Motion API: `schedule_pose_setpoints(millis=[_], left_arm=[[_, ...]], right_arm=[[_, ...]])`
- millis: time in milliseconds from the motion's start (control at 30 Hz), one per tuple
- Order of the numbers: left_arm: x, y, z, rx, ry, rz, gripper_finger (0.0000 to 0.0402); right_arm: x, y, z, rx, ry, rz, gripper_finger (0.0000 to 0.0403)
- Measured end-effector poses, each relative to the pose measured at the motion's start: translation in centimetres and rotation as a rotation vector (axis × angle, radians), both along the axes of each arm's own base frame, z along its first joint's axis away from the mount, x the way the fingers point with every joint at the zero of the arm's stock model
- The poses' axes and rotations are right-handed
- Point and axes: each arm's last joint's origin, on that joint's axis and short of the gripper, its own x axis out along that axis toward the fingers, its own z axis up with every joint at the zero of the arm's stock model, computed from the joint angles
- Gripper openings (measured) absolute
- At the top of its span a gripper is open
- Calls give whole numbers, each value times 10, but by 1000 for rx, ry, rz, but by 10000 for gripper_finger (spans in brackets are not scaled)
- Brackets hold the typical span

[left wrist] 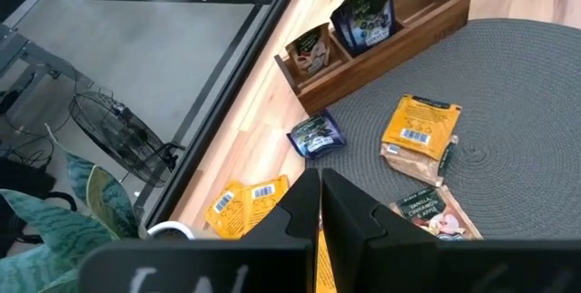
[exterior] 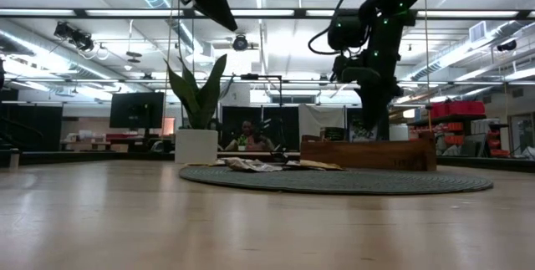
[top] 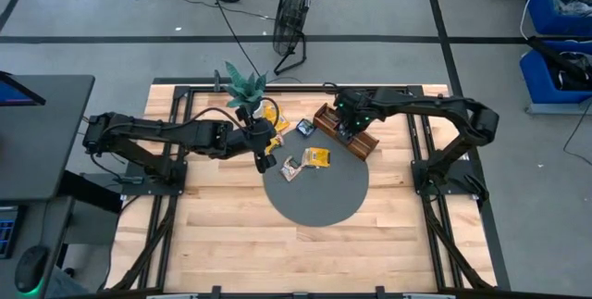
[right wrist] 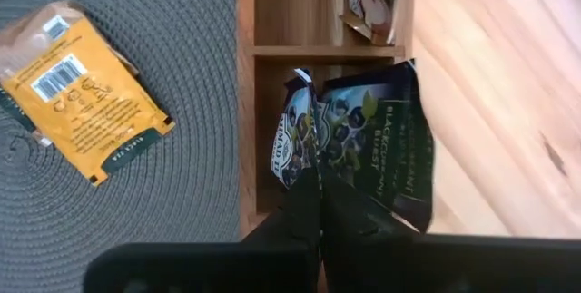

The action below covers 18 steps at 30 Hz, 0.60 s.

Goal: Pick & Place Tea
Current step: Put the black tea bag into the middle section of the wooden organizer

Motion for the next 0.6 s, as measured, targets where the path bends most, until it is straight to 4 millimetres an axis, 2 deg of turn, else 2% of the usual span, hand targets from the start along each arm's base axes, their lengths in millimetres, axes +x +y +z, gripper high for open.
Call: schedule_pose_setpoints(millis=[467,600], left_arm=[[0,0,0,0,0,0,16],[0,0,0,0,0,0,16]], right_arm=[[3,-1,-9,29,21,-6,0],[4,0,-9,74,-2,-8,14]])
